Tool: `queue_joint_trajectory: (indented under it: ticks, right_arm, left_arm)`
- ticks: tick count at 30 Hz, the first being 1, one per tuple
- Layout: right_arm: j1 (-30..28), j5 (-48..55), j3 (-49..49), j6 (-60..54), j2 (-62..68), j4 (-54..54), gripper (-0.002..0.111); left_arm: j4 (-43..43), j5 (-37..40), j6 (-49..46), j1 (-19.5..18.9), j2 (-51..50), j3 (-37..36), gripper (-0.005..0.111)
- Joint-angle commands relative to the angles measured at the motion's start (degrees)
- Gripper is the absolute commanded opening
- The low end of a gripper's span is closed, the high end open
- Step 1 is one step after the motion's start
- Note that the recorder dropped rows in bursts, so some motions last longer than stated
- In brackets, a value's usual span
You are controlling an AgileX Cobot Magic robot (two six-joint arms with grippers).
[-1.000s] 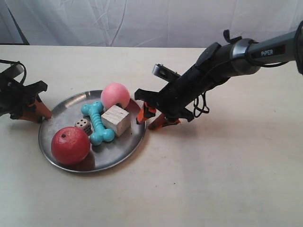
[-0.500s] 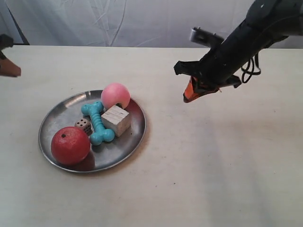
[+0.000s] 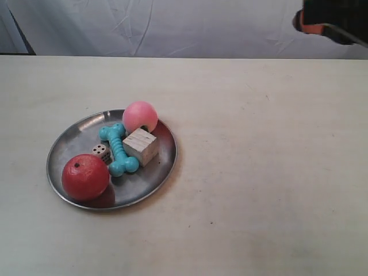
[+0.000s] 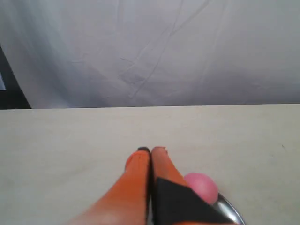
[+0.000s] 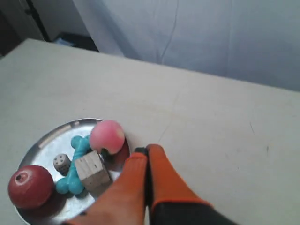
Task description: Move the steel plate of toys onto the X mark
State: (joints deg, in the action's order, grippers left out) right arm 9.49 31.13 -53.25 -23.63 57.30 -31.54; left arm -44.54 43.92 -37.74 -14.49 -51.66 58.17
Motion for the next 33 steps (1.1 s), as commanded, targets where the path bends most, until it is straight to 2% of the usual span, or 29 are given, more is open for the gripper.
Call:
queue_joint_trajectory:
  ticks: [1,6,10,15,25,30,31,33]
  right_arm:
    - [3.38,-2.37,8.12,-2.27,-15.28,0.02,0.000]
    - [4.00,2.77,14.29,1.76,-29.97,-1.39,0.000]
    - [4.00,14.27,15.20,2.64,-37.45,-1.39,0.000]
    - [4.00,21.22,15.20,2.64,-43.72,-1.43,0.000]
    - [3.01,22.74,15.20,2.64,-46.98,-2.16,0.000]
    - [-4.74,22.74,15.20,2.64,-46.98,-3.00,0.000]
    - [-8.73,22.74,15.20,2.64,-47.38,-3.11,0.000]
    - [-10.71,20.93,16.86,2.64,-49.15,-3.11,0.000]
  left_arm:
    - [-0.58,0.00,-0.35,6.03,6.33,-5.51,0.000]
    - [0.08,1.25,-0.35,13.71,13.94,-9.68,0.000]
    - [0.33,0.84,1.66,16.97,18.93,-11.45,0.000]
    - [0.14,0.93,2.41,18.00,22.59,-13.11,0.000]
    - [-1.04,0.83,3.25,18.09,23.01,-17.17,0.000]
    - [-0.51,0.99,3.25,18.09,23.01,-18.01,0.000]
    - [-0.51,0.99,3.25,18.09,23.01,-18.01,0.000]
    - [-0.39,0.16,3.12,18.09,23.01,-18.01,0.000]
